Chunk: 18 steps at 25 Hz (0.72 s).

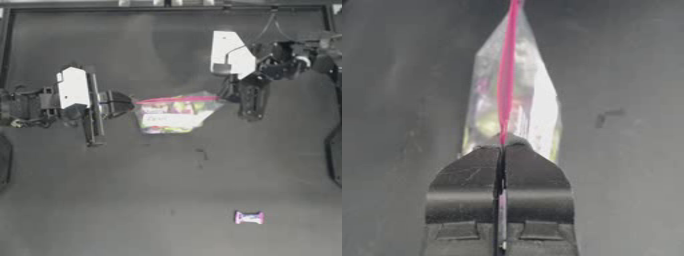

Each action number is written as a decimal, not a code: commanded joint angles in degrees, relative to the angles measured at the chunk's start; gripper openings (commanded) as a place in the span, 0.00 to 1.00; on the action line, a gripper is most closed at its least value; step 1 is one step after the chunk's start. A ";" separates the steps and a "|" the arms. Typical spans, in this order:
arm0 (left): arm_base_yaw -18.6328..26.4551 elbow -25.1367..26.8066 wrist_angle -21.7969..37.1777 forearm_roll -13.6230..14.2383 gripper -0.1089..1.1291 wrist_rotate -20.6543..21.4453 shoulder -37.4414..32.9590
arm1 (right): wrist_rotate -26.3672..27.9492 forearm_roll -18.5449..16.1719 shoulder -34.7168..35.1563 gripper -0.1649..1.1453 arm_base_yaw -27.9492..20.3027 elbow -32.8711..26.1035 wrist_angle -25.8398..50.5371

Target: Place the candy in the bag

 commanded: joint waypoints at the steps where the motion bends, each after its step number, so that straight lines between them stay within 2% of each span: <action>1: 0.35 -0.26 -0.09 0.09 0.12 0.00 -2.72 | 0.62 -0.70 -1.76 0.17 -1.14 0.53 0.44; 9: 0.26 -0.18 -0.09 0.09 0.12 -0.09 -2.72 | 1.93 -2.02 -2.37 0.17 -1.32 1.93 0.44; 18: 0.26 -0.09 -0.09 0.09 0.12 -0.09 -2.64 | 2.02 -1.58 -3.25 0.17 -1.41 2.46 0.26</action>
